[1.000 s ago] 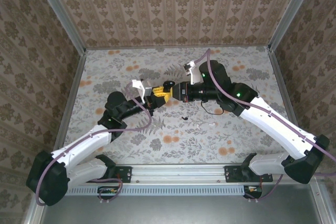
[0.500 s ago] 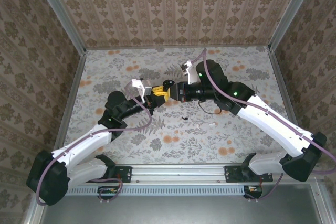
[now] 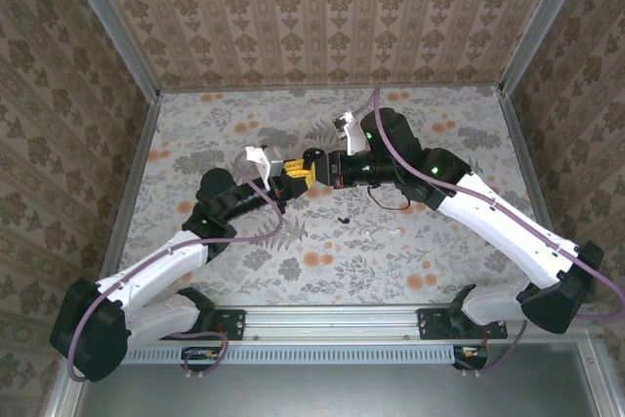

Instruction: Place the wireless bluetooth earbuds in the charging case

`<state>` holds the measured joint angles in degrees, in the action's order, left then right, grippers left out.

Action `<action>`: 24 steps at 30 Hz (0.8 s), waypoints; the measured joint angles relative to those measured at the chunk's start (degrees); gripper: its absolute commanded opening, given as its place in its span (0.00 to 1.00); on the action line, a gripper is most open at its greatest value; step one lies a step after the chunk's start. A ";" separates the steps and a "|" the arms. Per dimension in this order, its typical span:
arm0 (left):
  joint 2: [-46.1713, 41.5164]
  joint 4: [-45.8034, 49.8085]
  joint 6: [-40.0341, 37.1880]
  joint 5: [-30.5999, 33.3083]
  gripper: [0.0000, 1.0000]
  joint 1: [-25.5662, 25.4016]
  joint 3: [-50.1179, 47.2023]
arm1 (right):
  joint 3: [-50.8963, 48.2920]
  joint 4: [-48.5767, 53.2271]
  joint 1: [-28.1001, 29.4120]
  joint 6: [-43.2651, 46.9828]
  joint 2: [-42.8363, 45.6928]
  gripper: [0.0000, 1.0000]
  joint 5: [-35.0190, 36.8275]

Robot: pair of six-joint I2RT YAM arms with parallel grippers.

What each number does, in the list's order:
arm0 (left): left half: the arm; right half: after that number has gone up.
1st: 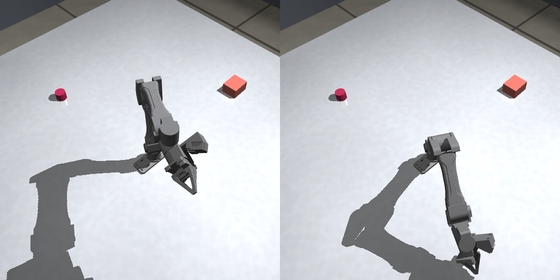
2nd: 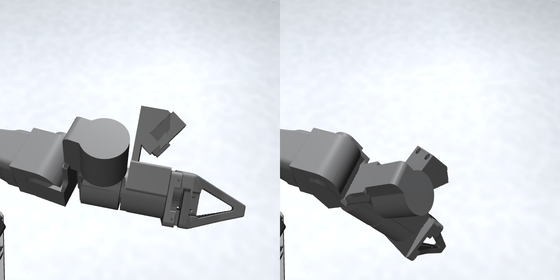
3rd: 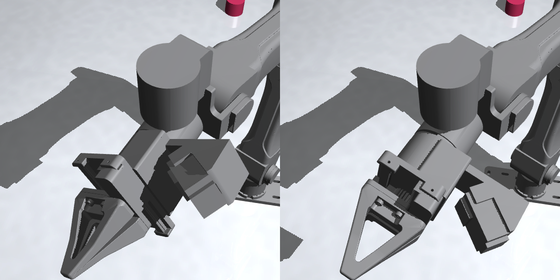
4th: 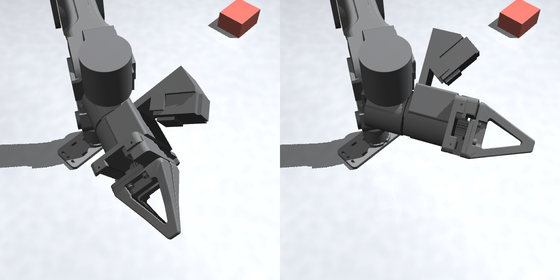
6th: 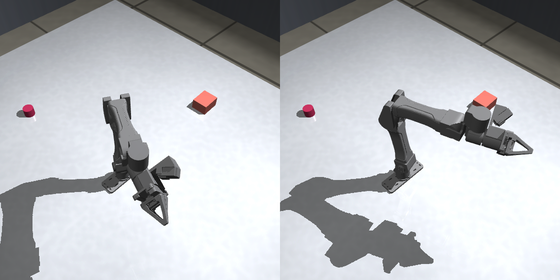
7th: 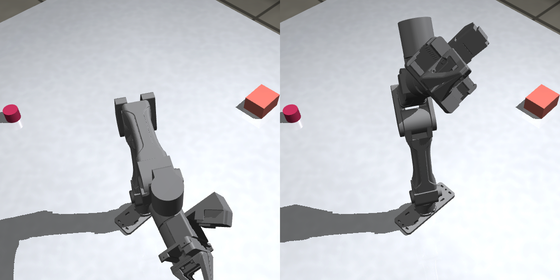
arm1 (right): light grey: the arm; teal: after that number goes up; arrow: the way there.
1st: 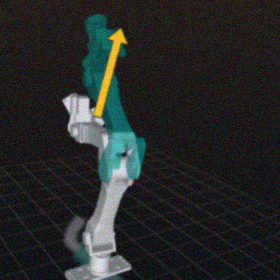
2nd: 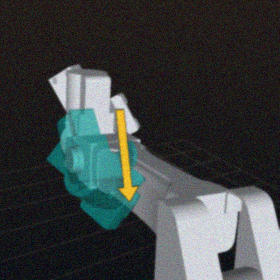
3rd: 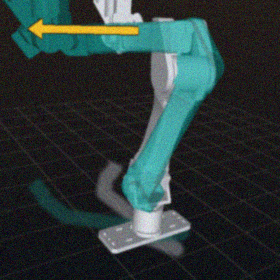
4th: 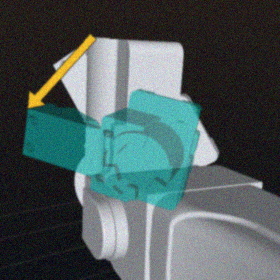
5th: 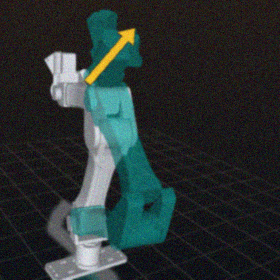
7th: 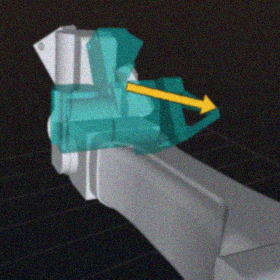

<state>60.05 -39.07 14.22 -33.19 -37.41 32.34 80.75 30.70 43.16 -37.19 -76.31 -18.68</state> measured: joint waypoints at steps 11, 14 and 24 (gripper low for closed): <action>0.00 0.26 -1.33 -0.59 0.00 -0.76 0.00 | 2.19 2.82 0.02 1.73 0.66 0.24 -0.17; 0.00 0.26 -1.42 -0.72 0.00 -0.76 0.00 | 2.84 4.50 0.00 2.56 1.92 0.24 0.28; -0.02 0.28 -1.44 -1.38 0.00 -0.76 0.00 | 3.76 7.26 -0.63 4.04 3.63 0.22 1.75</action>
<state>60.03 -38.79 12.78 -34.57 -38.17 32.34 84.51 37.95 42.52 -33.15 -72.69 -16.93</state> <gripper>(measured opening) 0.107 0.222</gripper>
